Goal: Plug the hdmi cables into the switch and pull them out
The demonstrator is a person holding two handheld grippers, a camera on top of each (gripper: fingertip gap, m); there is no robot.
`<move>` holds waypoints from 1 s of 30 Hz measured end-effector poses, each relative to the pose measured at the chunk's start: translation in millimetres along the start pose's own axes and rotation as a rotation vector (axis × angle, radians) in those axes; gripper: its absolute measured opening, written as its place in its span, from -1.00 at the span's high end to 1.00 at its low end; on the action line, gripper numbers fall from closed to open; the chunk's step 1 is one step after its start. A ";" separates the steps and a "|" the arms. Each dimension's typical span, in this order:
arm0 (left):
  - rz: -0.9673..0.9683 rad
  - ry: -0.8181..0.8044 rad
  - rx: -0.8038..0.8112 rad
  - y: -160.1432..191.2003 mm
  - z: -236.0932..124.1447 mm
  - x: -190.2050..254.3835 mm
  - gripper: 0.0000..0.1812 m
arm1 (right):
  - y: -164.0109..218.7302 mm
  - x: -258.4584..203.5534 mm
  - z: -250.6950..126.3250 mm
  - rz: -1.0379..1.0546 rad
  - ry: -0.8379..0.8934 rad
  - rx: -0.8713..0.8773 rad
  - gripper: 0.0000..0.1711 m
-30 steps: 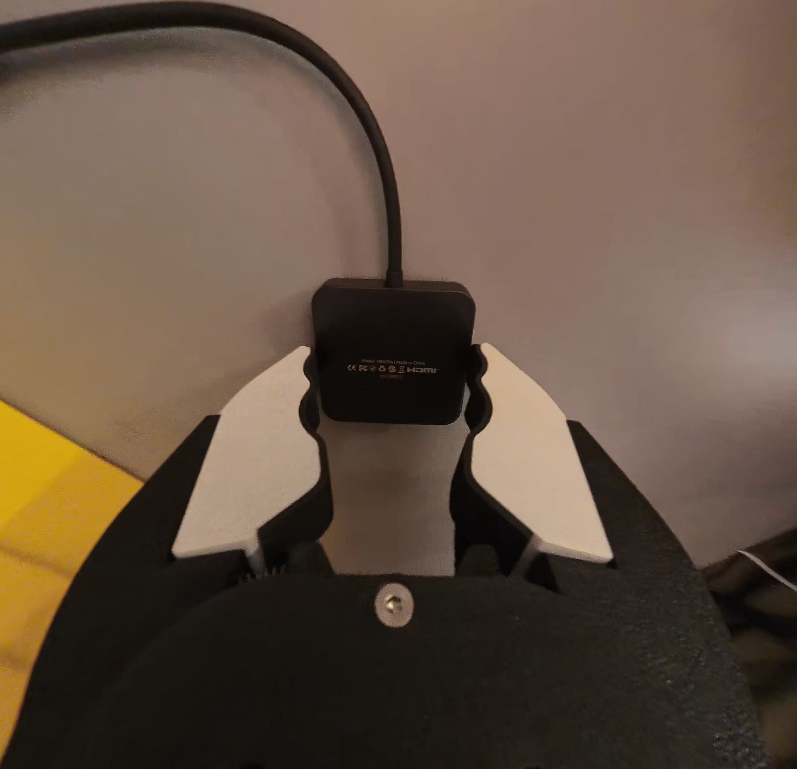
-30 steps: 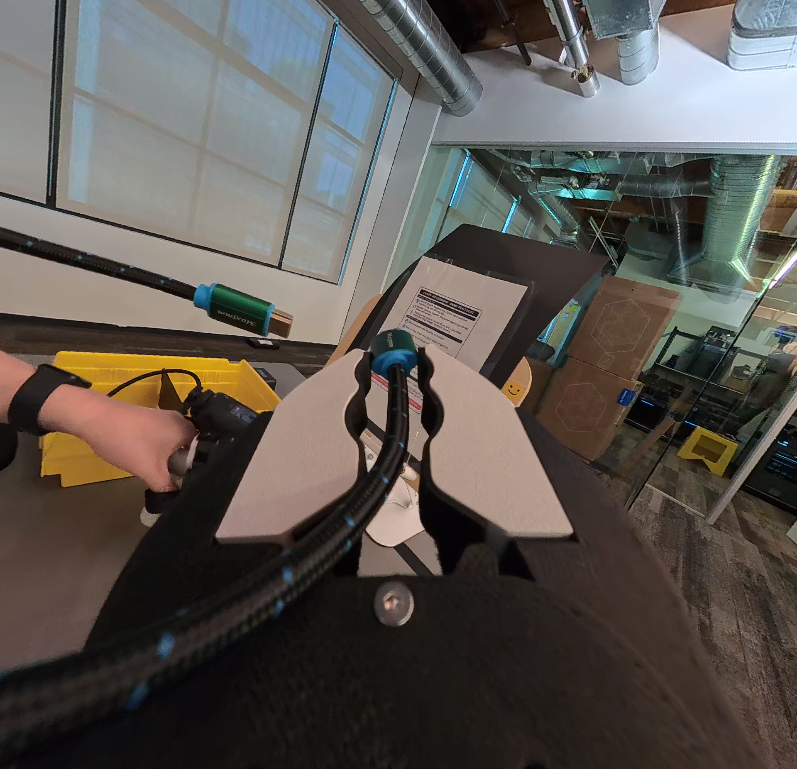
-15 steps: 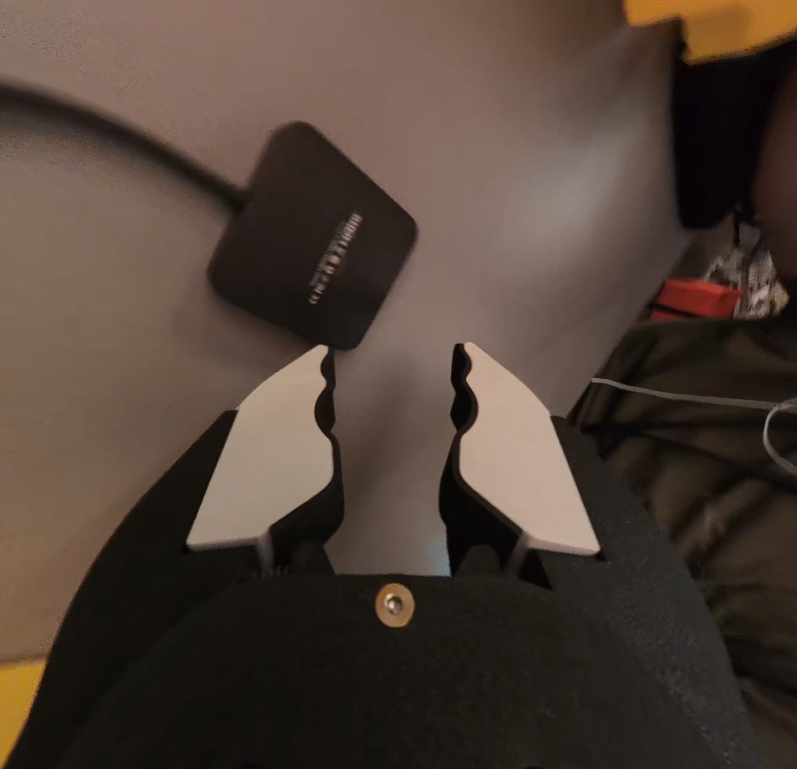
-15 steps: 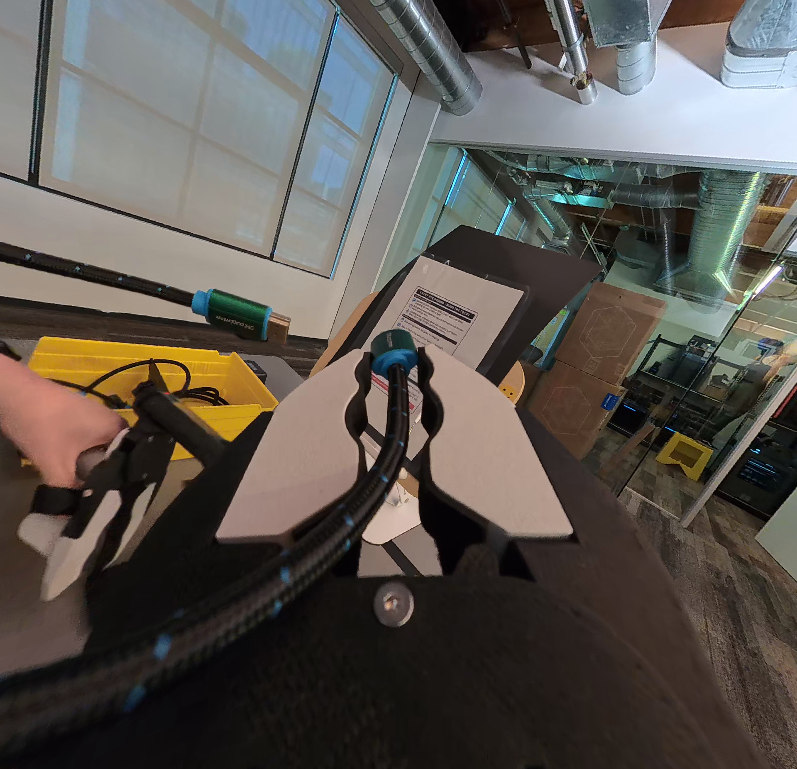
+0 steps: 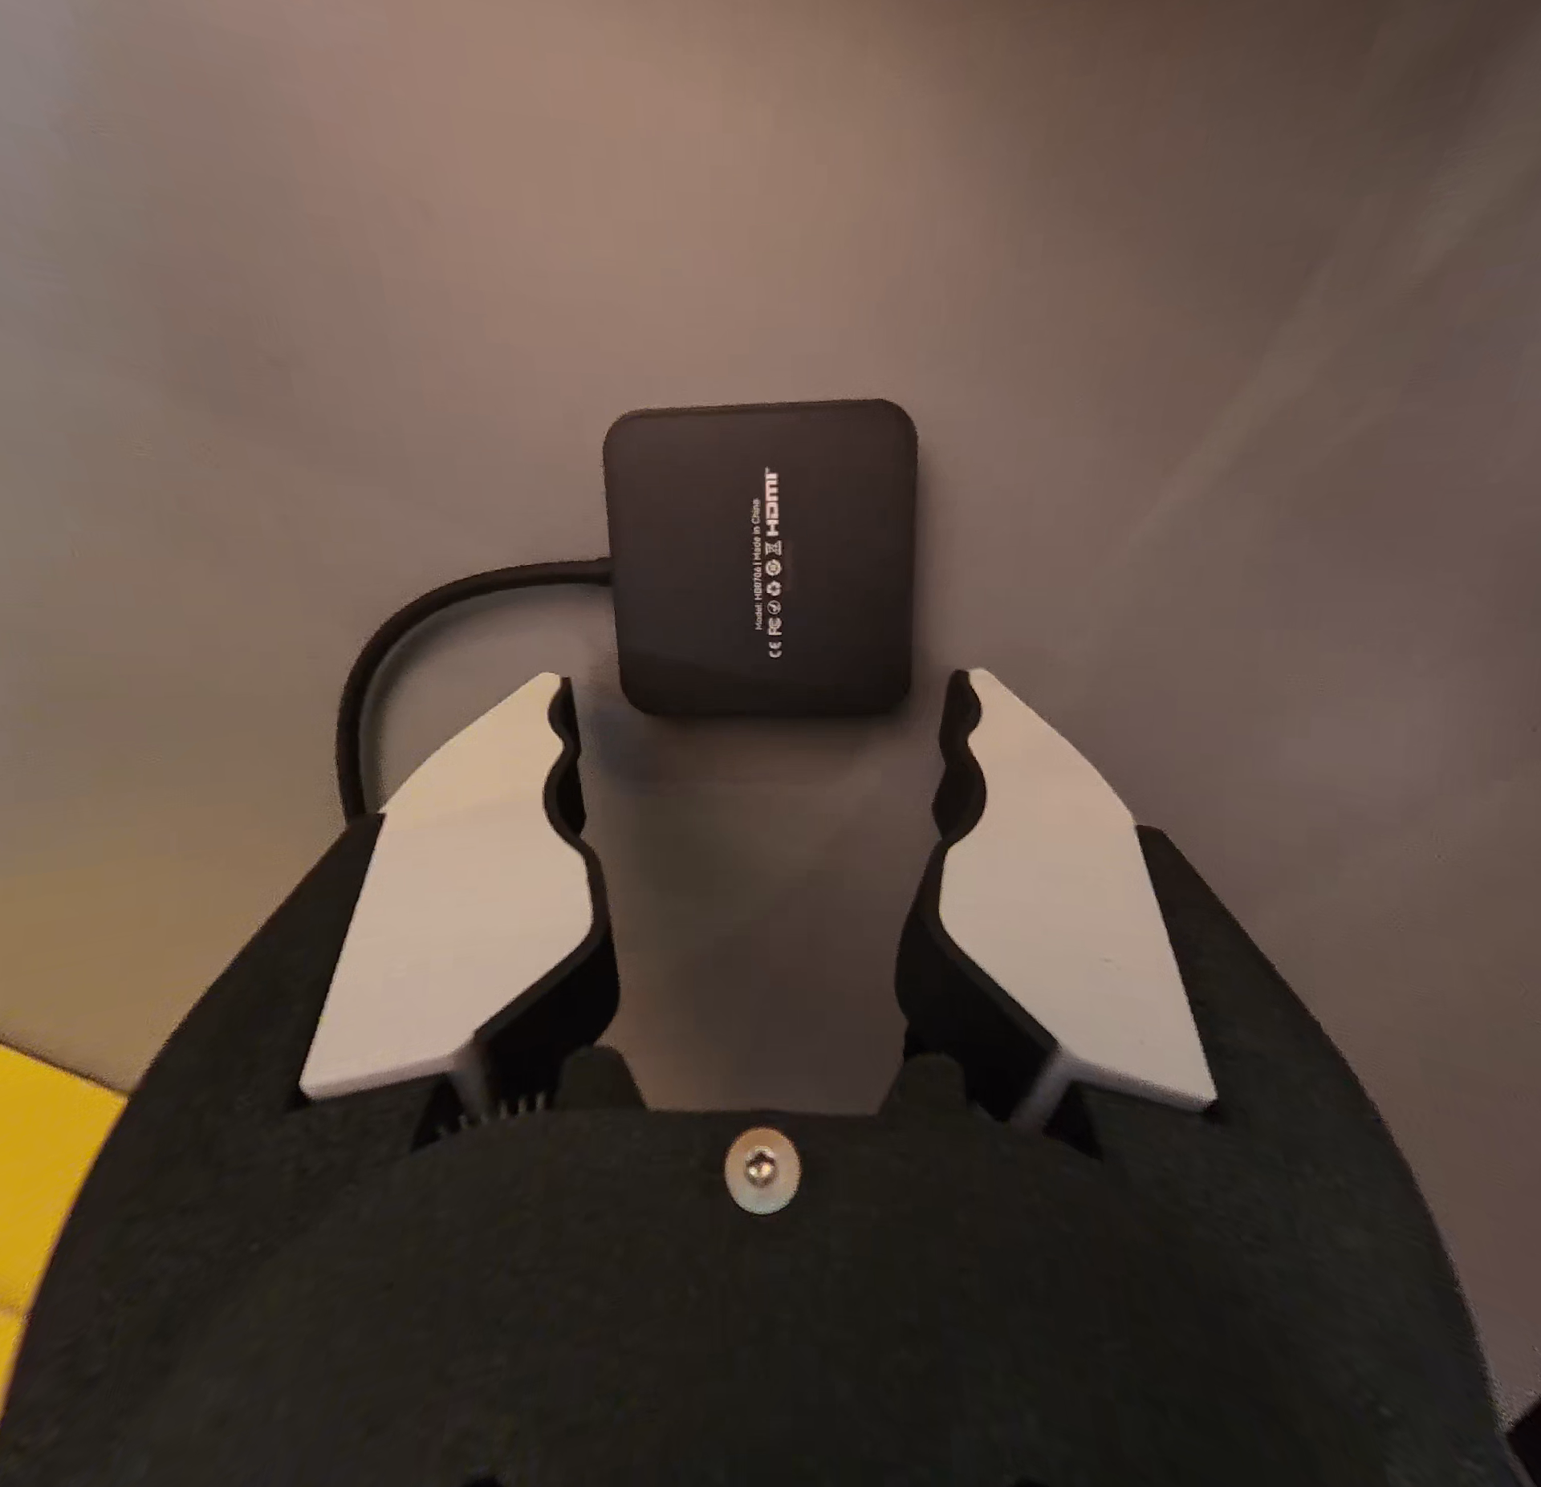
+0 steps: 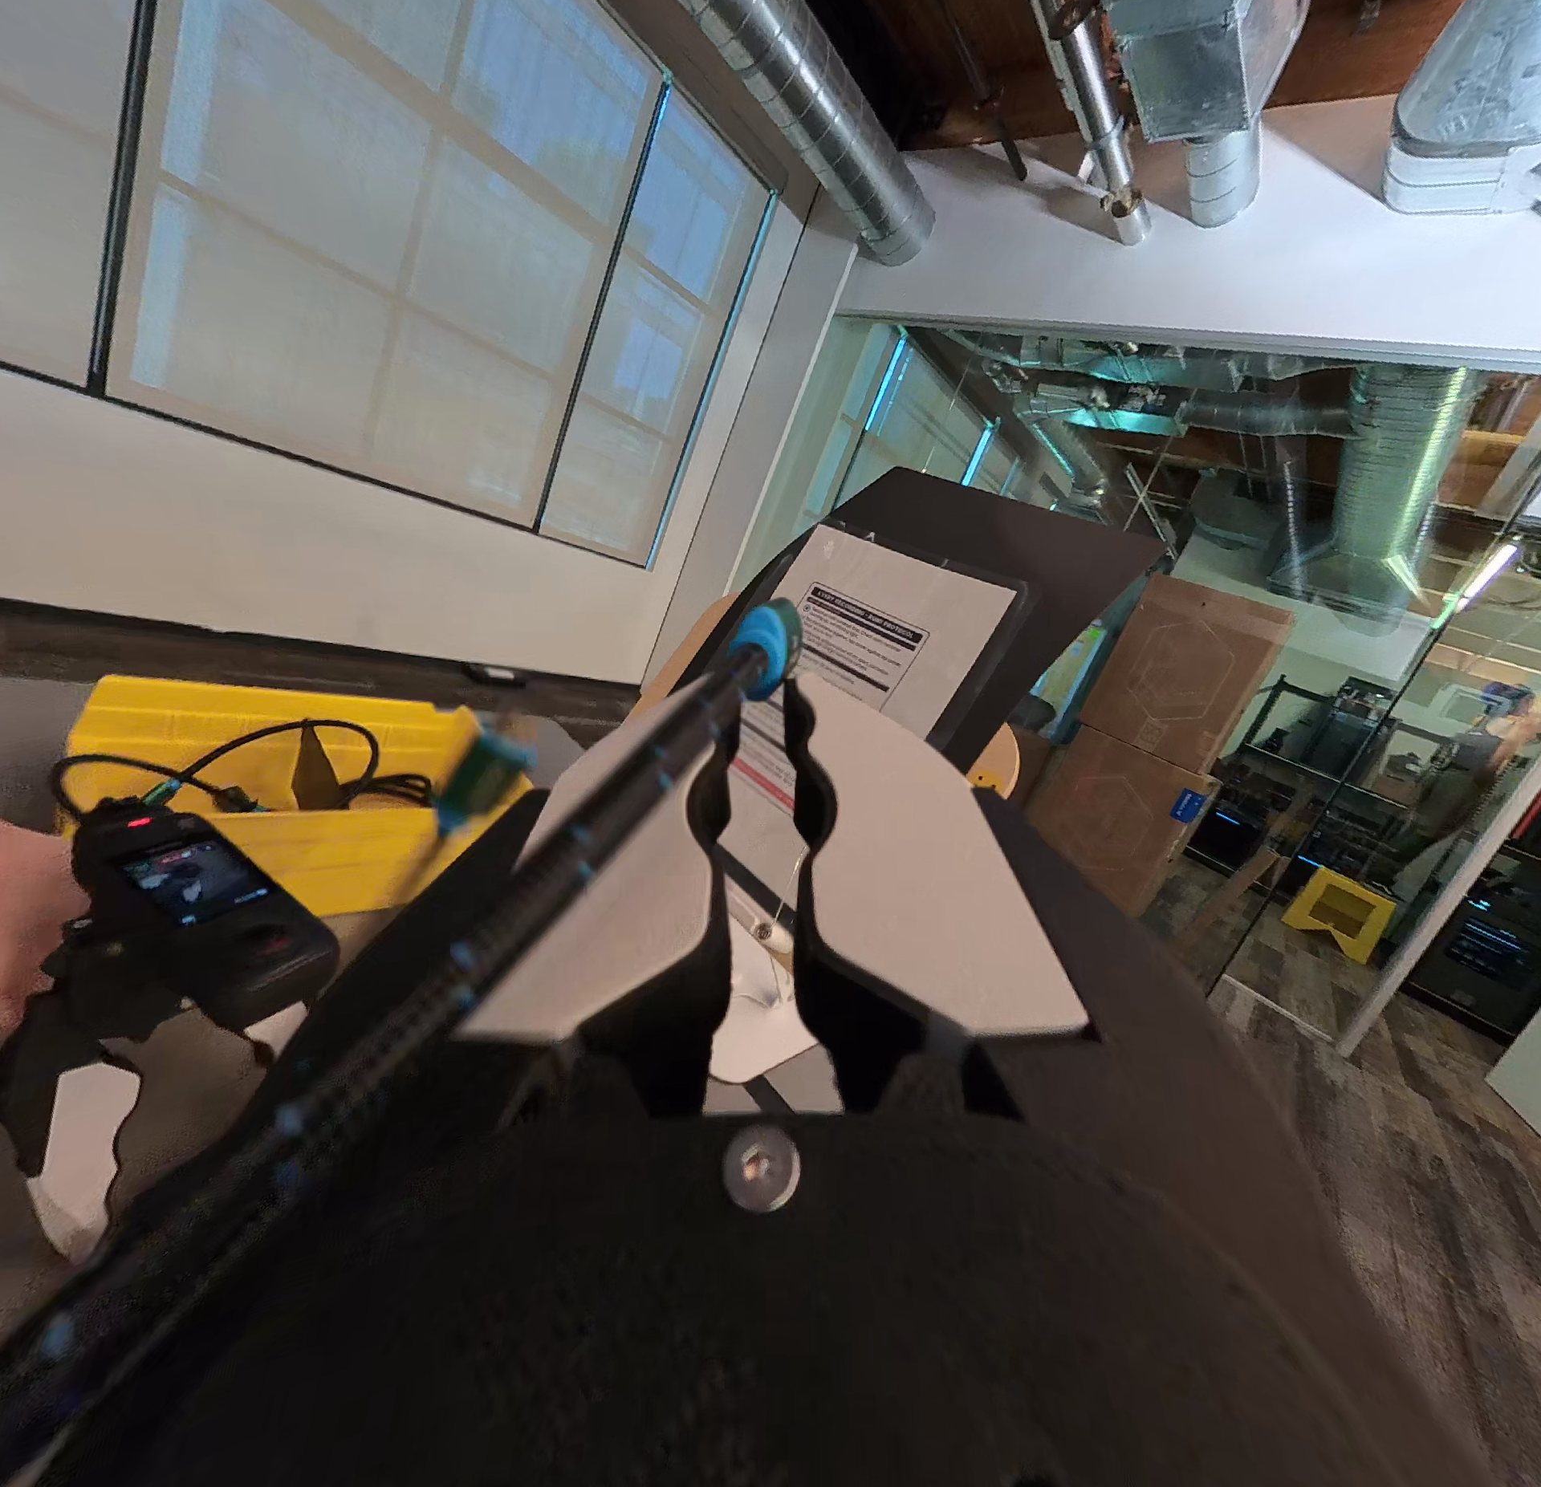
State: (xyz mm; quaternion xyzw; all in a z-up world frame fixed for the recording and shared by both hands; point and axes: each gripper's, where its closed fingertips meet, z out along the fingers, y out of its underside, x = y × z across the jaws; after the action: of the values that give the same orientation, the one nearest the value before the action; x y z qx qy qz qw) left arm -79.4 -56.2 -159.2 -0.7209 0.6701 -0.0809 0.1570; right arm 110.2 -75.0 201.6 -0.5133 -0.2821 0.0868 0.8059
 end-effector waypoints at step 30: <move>-0.195 0.348 0.628 -77.2 -123.1 50.7 0.27 | 83.3 -82.3 39.0 -0.100 -0.317 -0.415 0.99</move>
State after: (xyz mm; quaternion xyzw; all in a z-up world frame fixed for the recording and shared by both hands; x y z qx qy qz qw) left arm -42.5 -117.0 -22.7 -0.6737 0.5573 -0.4186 0.2458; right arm 33.5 -41.9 110.7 -0.6330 -0.4418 0.0663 0.6322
